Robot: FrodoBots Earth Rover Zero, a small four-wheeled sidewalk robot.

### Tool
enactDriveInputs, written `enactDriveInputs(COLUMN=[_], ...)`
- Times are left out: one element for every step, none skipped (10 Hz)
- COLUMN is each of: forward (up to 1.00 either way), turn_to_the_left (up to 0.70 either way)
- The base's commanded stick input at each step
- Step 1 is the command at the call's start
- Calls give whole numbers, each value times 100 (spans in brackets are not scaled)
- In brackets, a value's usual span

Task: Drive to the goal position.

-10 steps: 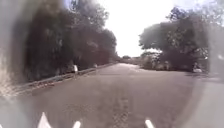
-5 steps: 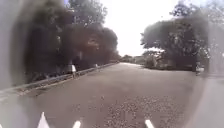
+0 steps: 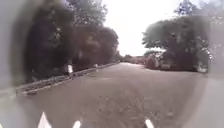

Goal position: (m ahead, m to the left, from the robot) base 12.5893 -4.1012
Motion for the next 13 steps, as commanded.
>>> enactDriveInputs(forward=[85,85,85,85,85,85,85,85,85,85,85,85,85], turn_to_the_left=[0,0,0,0,0,0,-34,-34,-15,-9,-4,0,0])
